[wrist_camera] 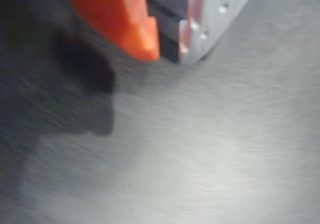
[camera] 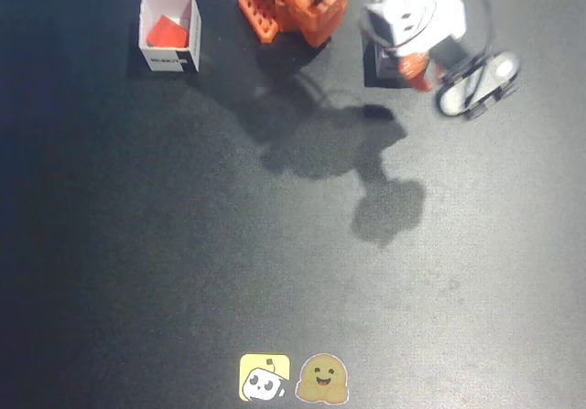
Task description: Put the red cube in the right box and the blue cube in the left box.
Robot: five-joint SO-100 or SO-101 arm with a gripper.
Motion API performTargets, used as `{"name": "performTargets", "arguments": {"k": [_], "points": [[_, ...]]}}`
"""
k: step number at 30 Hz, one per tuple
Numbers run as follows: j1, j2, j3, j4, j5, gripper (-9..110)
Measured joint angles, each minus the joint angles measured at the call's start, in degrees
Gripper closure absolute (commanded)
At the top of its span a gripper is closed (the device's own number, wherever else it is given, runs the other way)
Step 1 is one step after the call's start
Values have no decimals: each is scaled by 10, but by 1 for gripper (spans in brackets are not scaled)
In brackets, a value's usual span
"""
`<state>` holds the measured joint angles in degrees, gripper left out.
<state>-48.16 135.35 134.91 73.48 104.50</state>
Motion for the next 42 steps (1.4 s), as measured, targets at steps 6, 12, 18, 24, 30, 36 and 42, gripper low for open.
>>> {"name": "performTargets", "arguments": {"k": [6,12,18,24,30,36,42], "points": [[145,33,-1,23,-18,100],[335,123,33,47,-92,100],[474,213,81,57,-161,101],[507,279,128,59,-169,101],[496,303,155,45,-169,101],[473,321,172,36,-181,101],[468,380,200,36,-202,101]]}}
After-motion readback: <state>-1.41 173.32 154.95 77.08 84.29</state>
